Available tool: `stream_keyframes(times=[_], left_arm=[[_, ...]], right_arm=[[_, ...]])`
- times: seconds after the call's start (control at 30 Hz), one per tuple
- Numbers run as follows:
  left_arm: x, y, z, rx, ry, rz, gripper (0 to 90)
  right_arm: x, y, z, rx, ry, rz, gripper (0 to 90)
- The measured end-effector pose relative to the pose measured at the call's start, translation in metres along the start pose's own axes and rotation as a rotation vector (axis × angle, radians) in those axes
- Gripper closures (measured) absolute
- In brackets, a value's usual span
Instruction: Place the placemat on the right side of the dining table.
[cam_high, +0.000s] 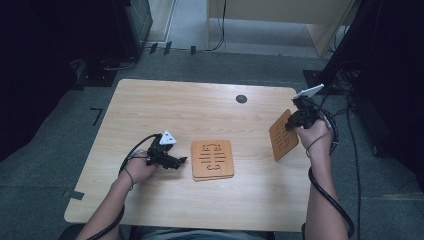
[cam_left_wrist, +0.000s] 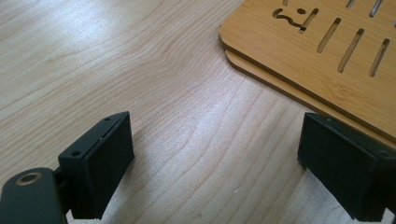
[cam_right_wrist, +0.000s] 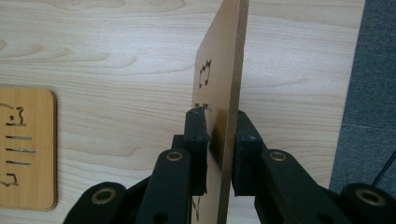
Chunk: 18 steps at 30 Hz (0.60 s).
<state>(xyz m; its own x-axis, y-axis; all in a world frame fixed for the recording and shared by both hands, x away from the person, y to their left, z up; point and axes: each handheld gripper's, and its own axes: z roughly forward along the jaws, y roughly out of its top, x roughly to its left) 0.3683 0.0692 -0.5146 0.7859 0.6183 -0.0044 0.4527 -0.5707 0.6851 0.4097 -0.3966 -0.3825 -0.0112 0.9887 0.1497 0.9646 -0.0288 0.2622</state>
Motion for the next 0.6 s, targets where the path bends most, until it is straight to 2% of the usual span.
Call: stream_keyframes(times=[0.17,0.6], left_arm=[[0.0,0.0,0.0,0.0,0.0,0.0,9.6],[0.0,0.0,0.0,-0.001,-0.001,0.002,9.6]], right_arm=[[-0.004,-0.001,0.0,0.002,-0.006,-0.002,79.0],[-0.018,-0.005,0.002,0.019,-0.003,0.03,76.5]])
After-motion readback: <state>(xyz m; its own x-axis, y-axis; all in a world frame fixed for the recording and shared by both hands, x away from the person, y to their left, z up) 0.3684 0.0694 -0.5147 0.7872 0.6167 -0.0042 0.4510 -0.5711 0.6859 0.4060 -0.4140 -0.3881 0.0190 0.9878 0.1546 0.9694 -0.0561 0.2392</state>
